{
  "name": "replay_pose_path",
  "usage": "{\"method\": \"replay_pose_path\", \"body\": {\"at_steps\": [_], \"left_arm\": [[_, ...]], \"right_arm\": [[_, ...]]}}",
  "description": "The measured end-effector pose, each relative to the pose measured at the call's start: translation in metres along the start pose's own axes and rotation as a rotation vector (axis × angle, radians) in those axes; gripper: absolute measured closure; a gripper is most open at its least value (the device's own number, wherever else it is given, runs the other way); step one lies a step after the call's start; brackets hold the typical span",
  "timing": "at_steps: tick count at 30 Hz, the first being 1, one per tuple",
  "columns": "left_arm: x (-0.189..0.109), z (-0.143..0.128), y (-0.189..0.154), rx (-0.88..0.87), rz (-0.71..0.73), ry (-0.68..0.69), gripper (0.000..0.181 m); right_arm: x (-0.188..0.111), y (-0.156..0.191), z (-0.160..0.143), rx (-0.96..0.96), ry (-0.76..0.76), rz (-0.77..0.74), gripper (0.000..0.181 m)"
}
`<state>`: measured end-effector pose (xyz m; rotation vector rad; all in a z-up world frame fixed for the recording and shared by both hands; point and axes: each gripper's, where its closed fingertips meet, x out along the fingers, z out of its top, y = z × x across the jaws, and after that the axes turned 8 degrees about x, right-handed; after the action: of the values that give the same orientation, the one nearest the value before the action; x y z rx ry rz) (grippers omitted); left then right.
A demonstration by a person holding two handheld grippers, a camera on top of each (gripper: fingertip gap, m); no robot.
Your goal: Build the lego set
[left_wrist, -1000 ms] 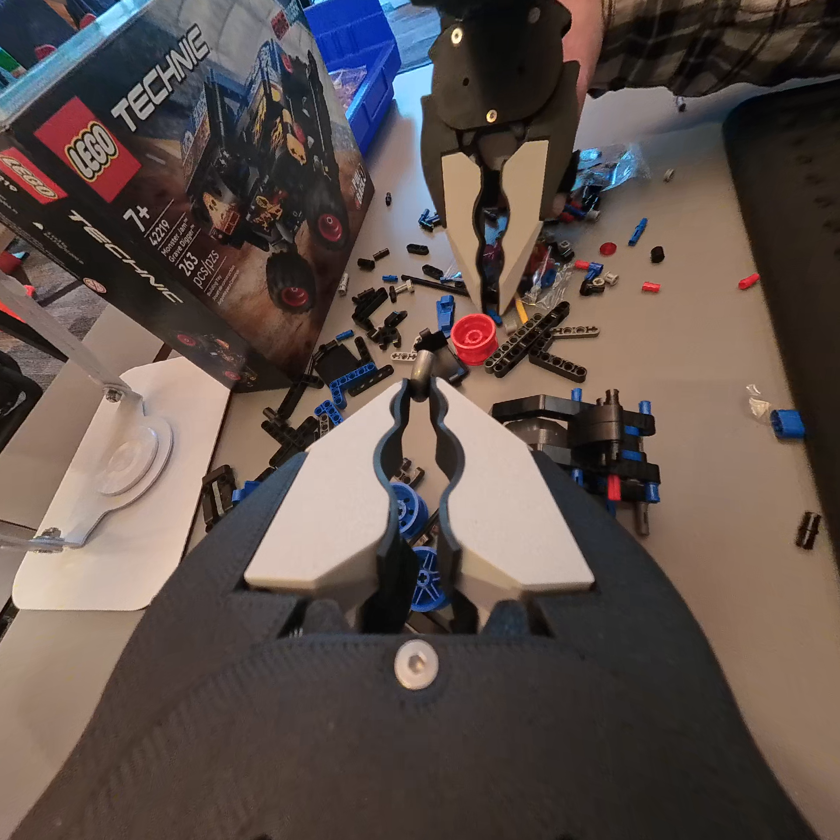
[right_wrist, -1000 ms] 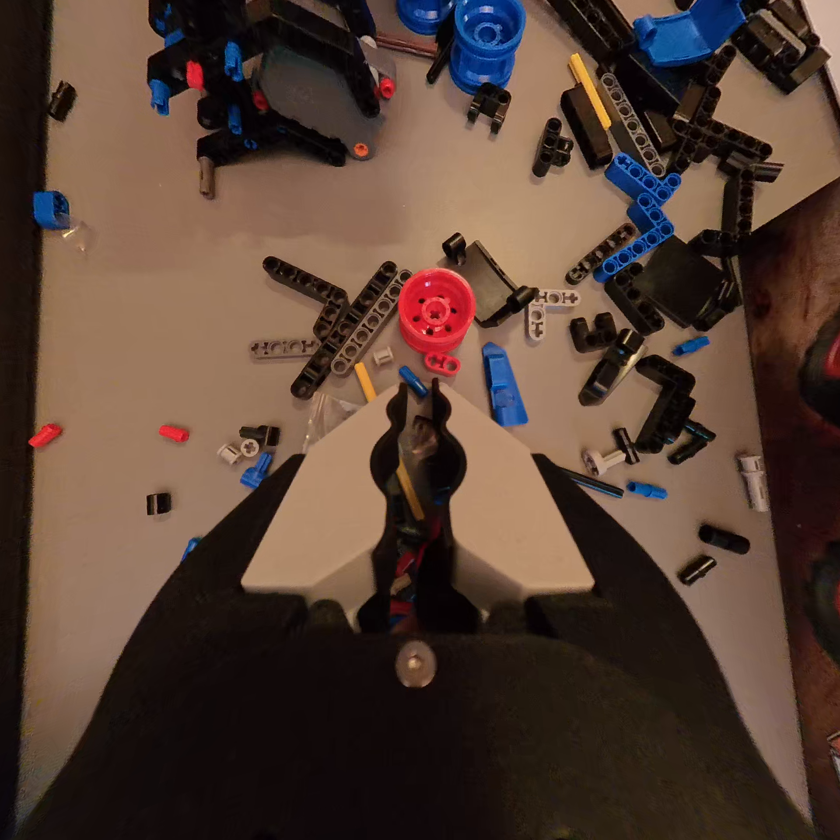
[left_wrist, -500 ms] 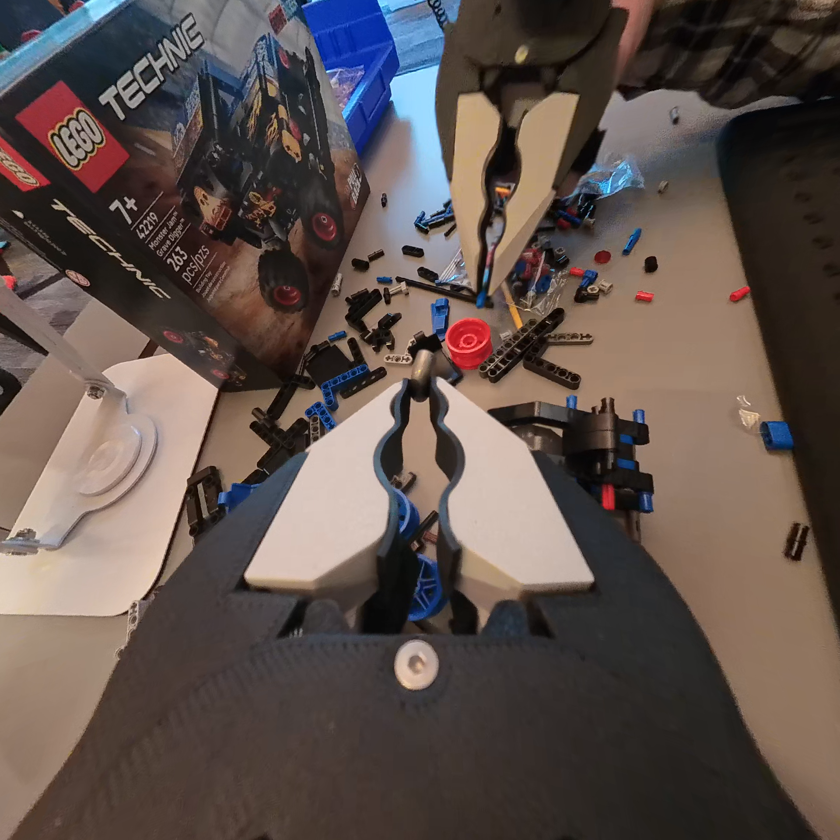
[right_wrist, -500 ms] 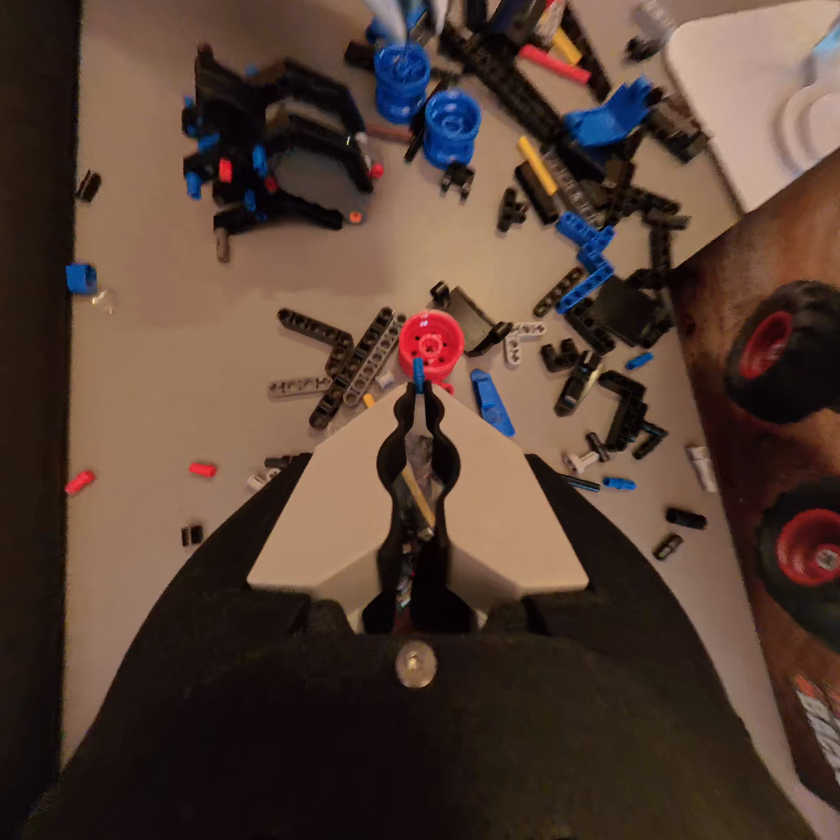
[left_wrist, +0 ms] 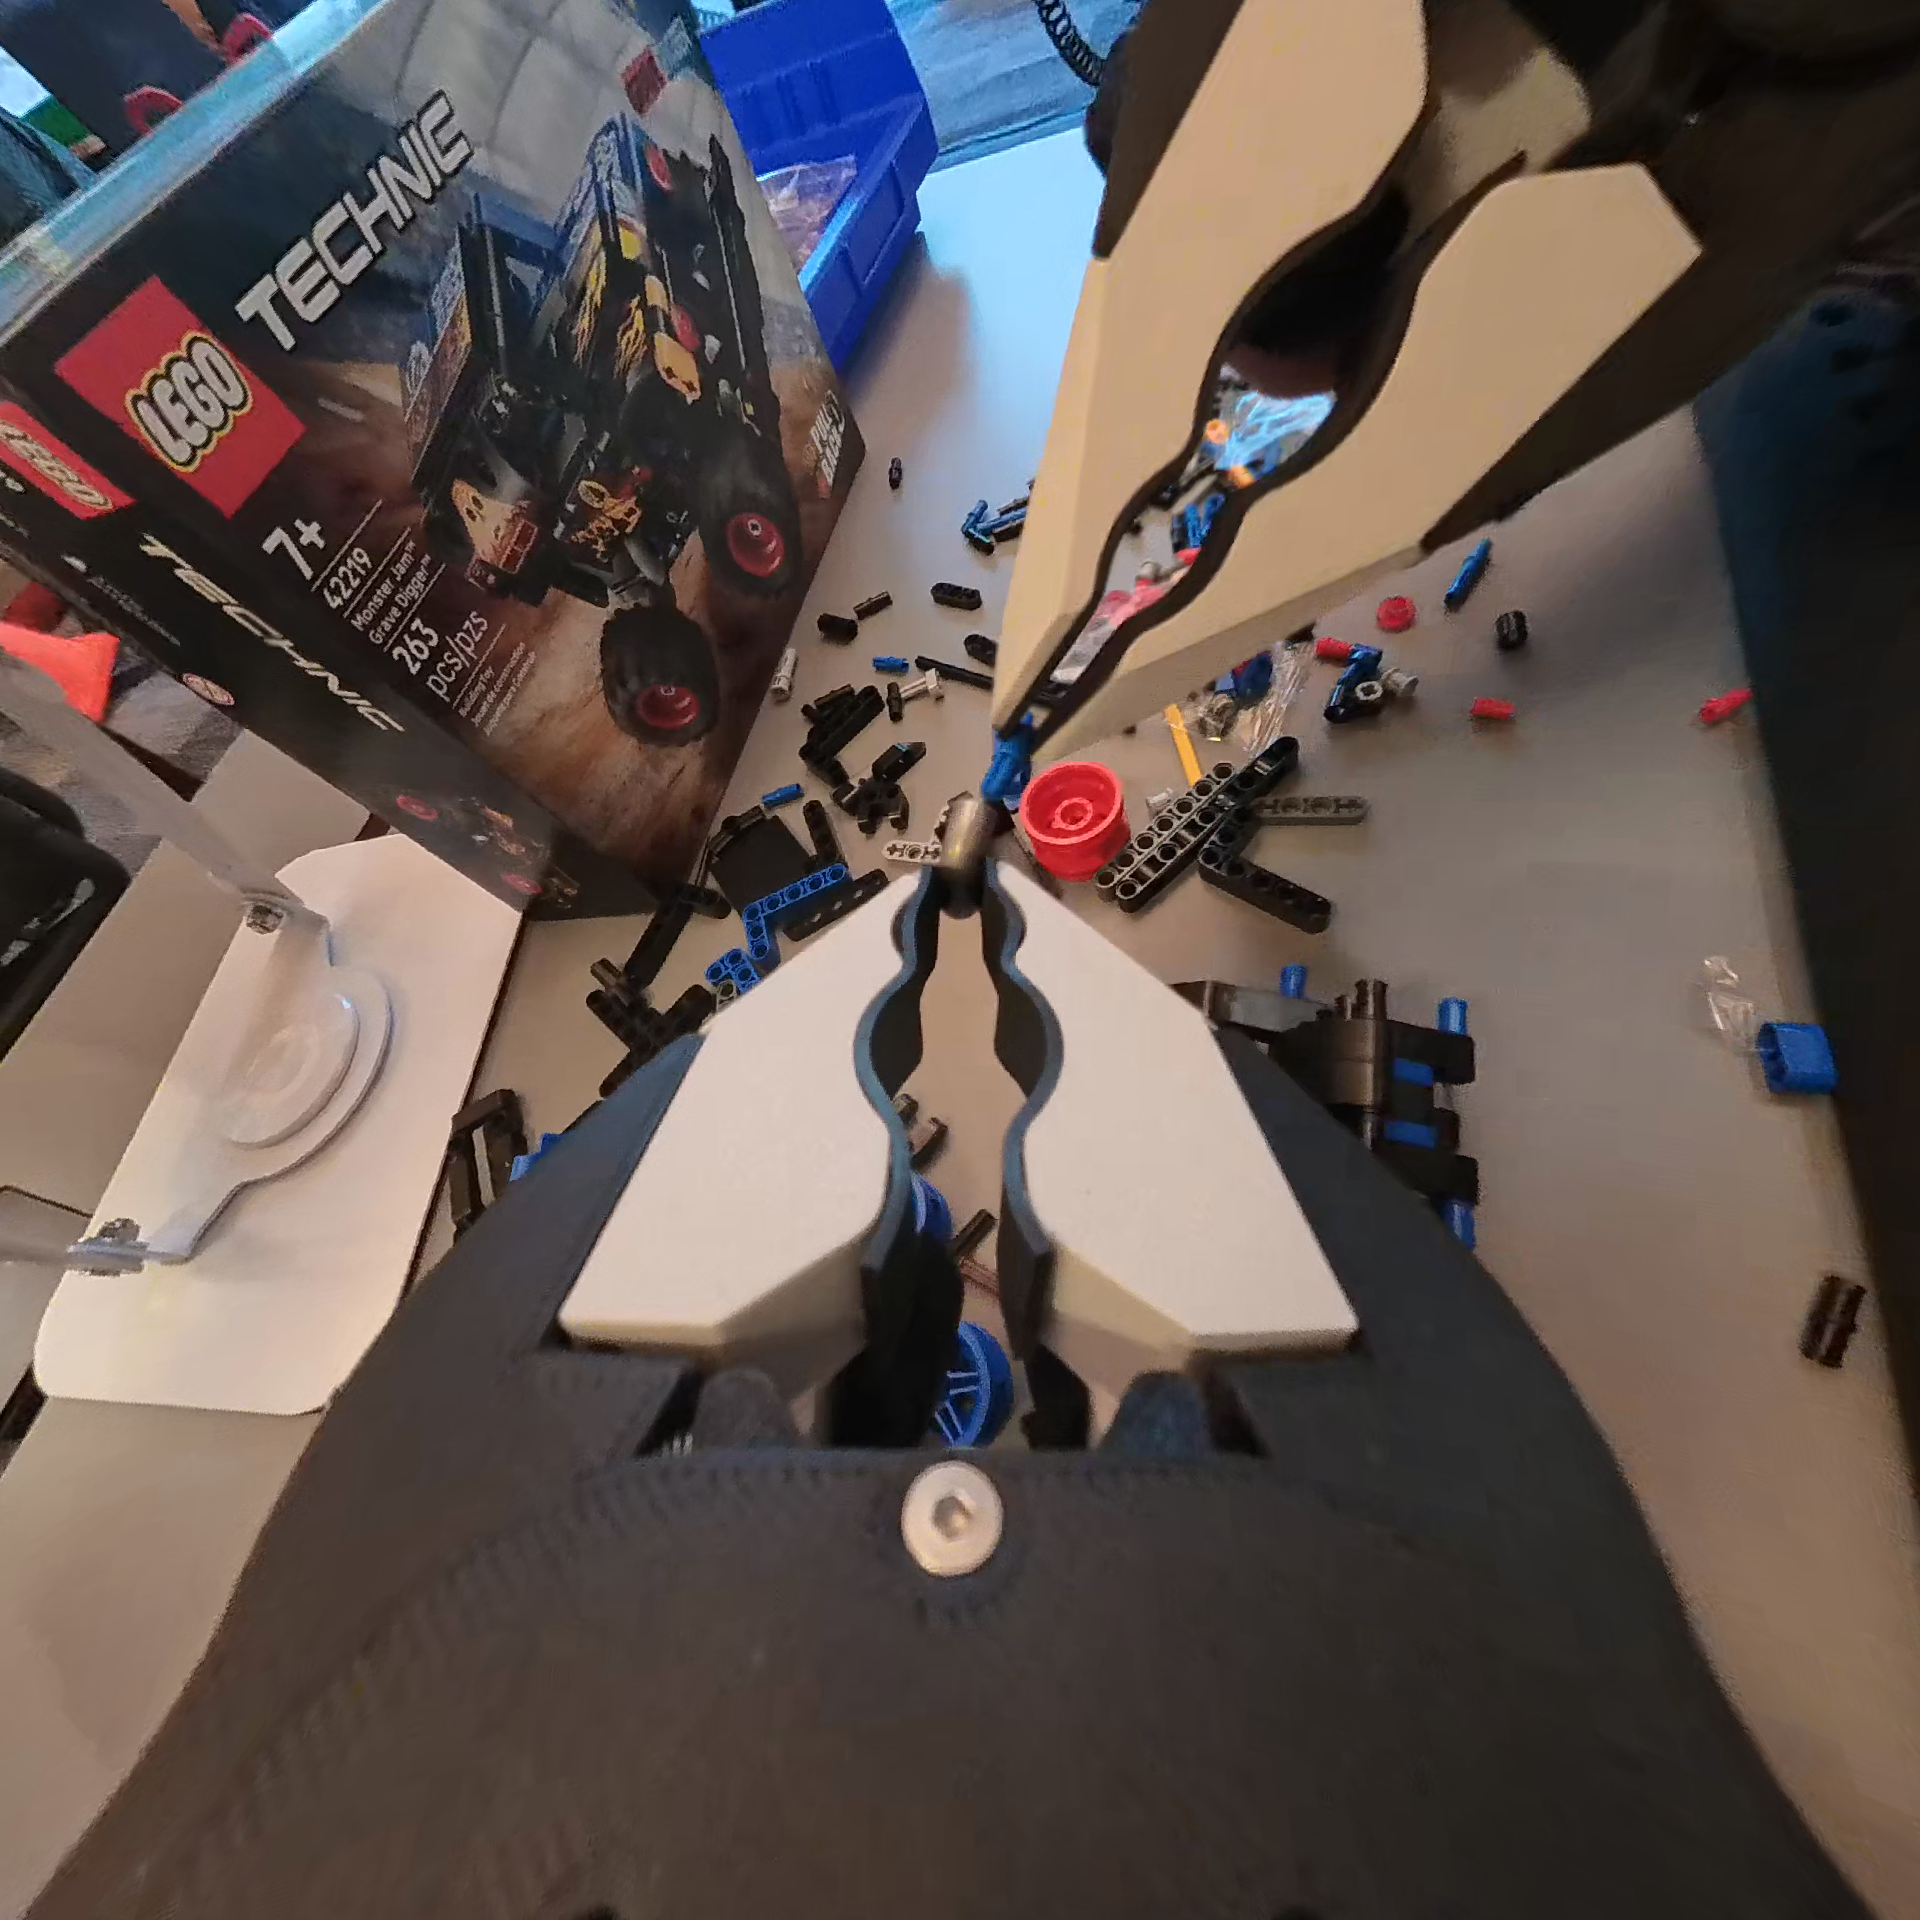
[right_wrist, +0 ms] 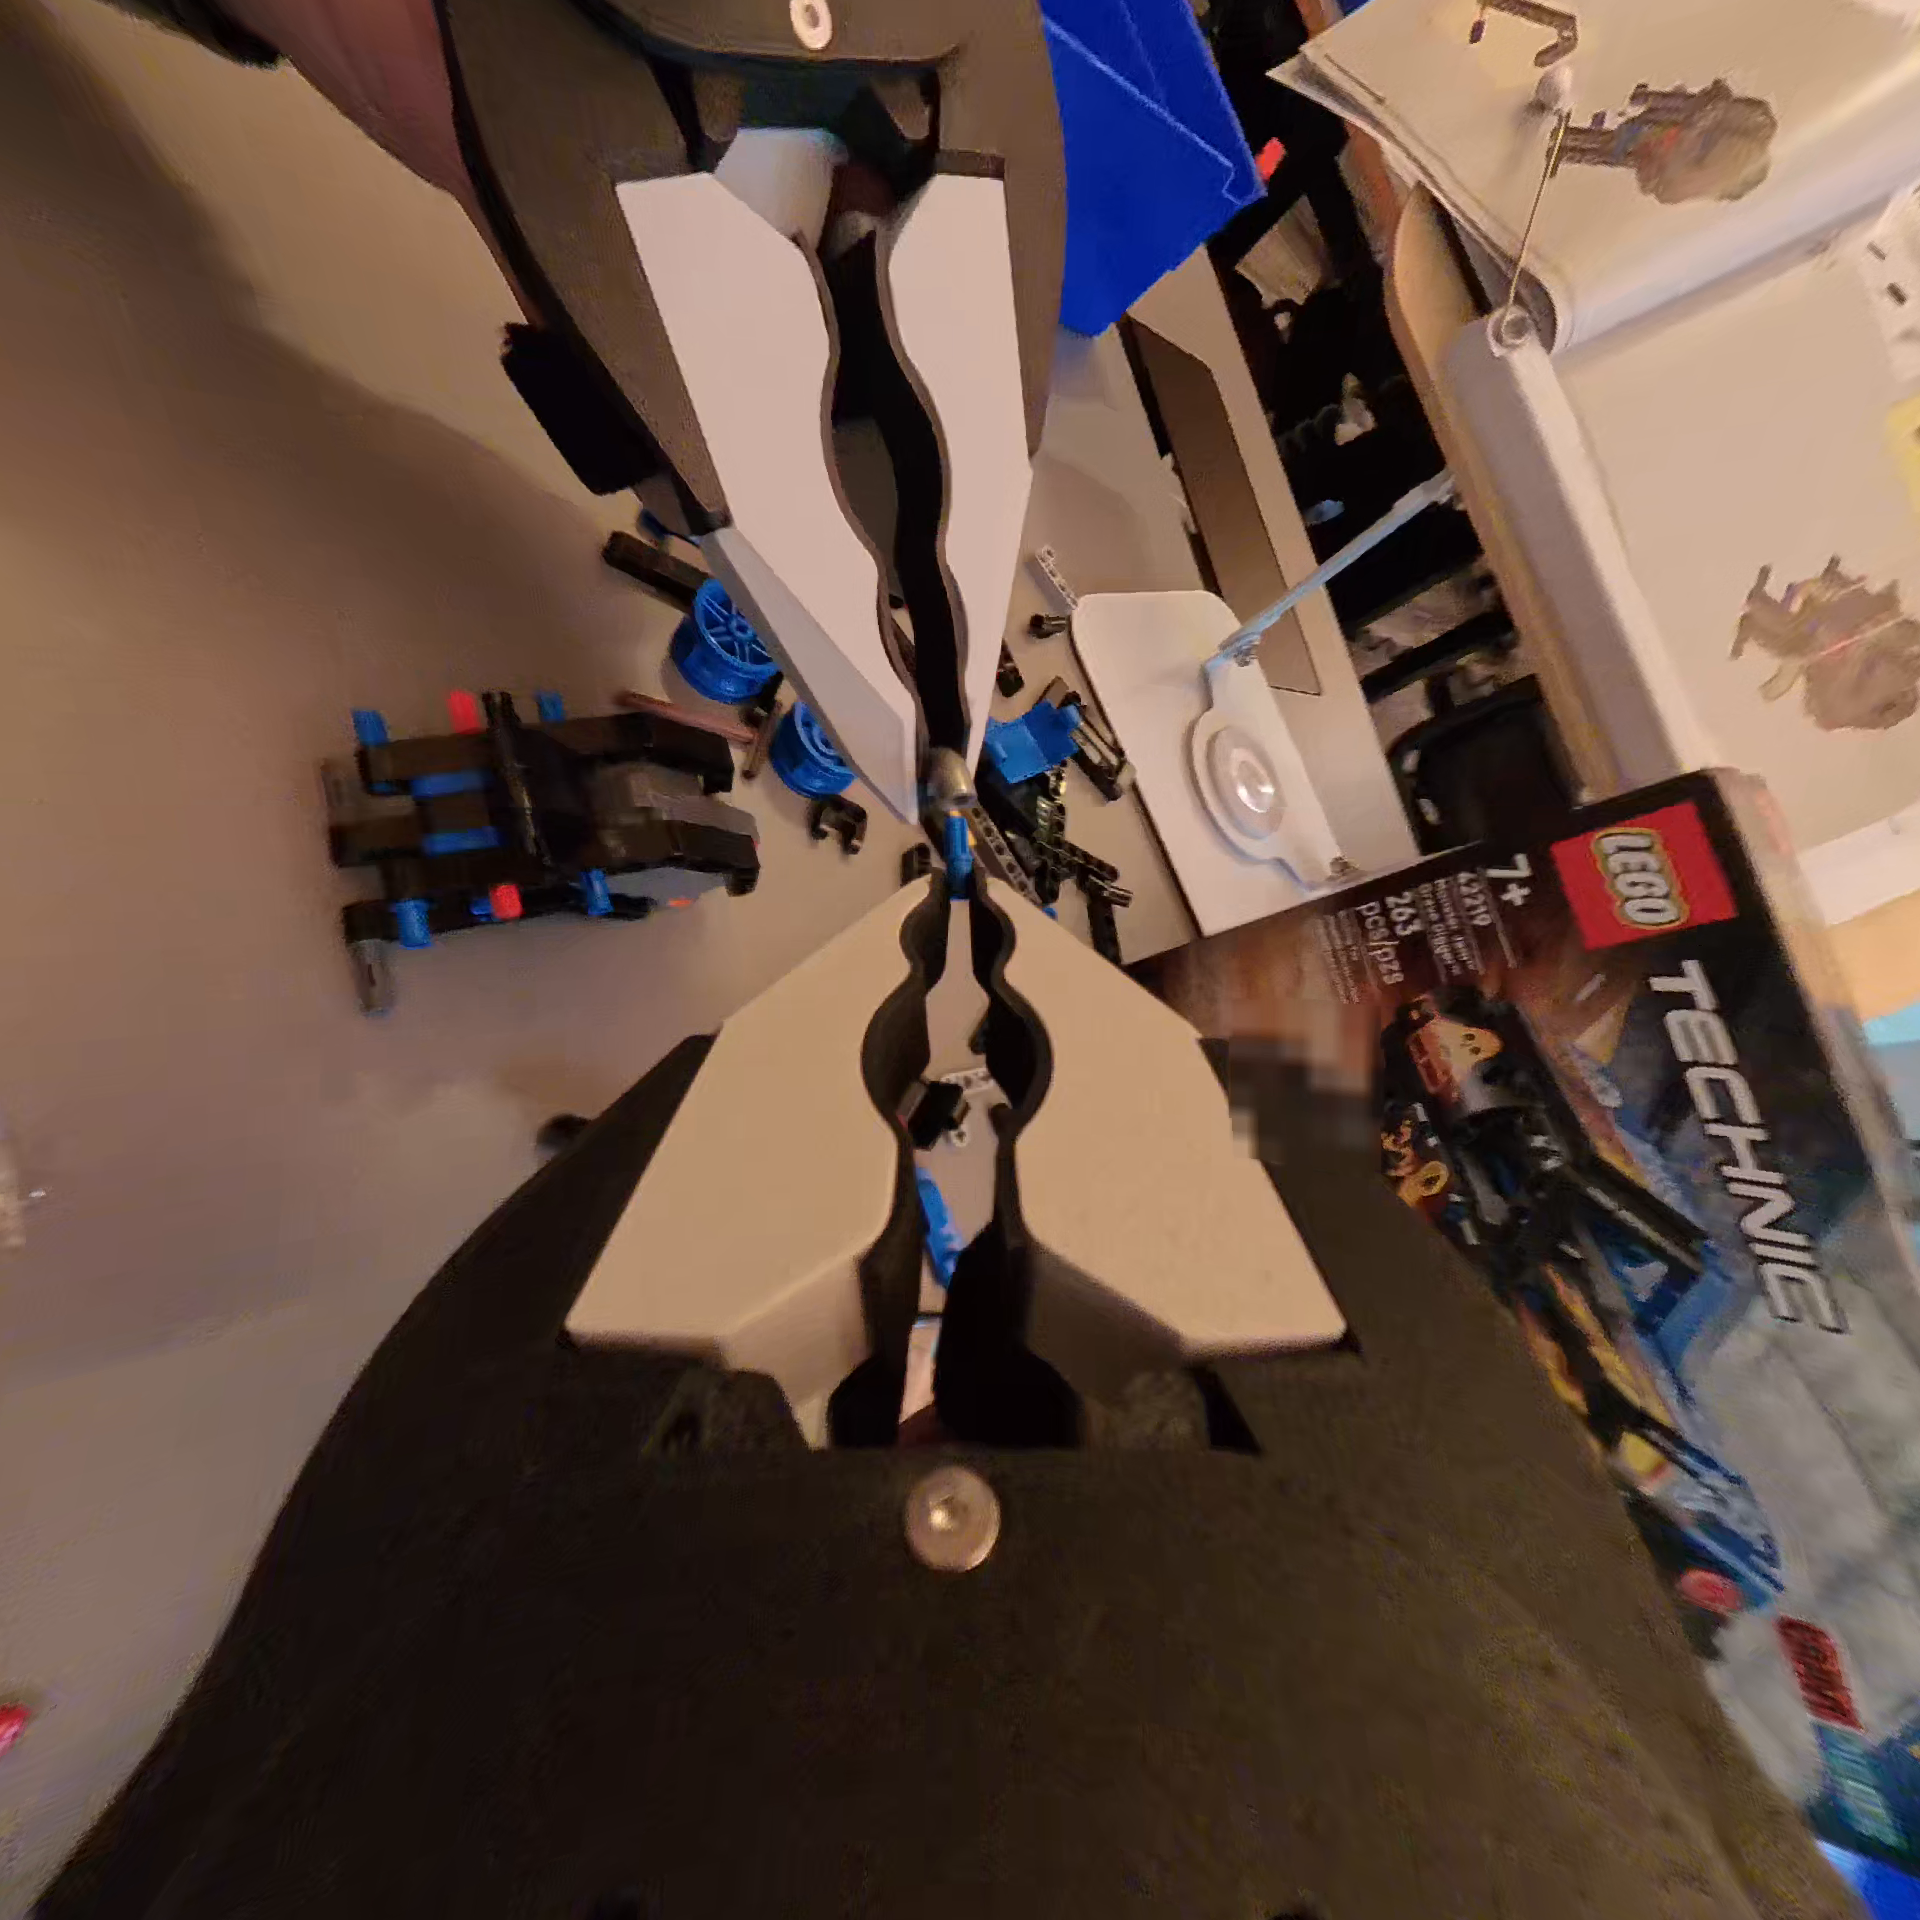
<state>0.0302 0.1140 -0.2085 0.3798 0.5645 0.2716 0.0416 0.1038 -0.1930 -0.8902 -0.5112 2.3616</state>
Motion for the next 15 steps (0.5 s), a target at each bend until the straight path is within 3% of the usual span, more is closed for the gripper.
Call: {"method": "replay_pose_path", "body": {"at_steps": [15], "left_arm": [[0.0019, -0.0021, 0.0028, 0.140, 0.084, 0.092, 0.176]], "right_arm": [[0.0058, 0.0009, 0.0002, -0.174, 0.067, -0.080, 0.181]]}}
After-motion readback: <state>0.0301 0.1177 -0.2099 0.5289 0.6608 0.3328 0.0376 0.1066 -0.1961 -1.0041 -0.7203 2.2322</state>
